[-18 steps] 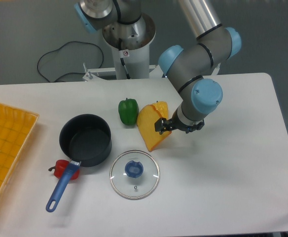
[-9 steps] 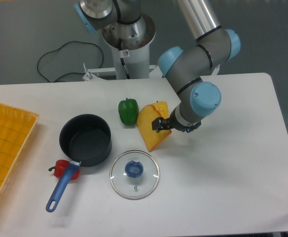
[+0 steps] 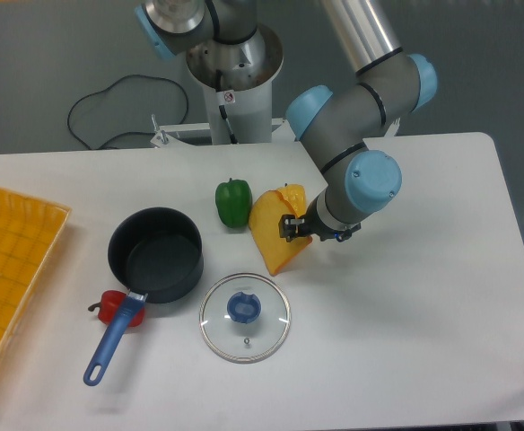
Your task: Pick up the bread slice
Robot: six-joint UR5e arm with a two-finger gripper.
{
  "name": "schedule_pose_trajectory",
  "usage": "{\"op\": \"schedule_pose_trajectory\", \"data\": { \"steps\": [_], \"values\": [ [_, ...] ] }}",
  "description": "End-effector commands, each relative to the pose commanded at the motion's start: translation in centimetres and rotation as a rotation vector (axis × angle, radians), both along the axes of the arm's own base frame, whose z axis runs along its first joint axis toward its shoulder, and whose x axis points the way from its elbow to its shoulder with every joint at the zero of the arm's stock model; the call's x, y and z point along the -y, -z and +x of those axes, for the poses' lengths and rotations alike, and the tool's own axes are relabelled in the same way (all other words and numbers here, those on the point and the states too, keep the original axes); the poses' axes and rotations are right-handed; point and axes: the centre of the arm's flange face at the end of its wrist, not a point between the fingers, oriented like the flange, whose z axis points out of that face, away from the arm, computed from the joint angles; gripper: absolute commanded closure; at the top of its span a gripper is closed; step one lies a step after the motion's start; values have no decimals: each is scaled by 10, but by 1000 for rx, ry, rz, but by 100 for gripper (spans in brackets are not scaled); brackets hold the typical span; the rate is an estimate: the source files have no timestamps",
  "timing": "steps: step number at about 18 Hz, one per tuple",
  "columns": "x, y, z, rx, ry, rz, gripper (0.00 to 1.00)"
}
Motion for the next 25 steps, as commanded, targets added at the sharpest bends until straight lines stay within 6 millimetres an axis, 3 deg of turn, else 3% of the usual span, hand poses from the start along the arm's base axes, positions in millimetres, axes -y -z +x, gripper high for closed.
{"op": "schedule_pose_trajectory", "data": {
  "steps": [5, 13, 25],
  "values": [
    [0, -1, 1, -1, 0, 1, 57],
    [1, -2, 1, 3, -1, -2, 71],
    [-8, -18, 6, 35, 21, -29, 73]
  ]
}}
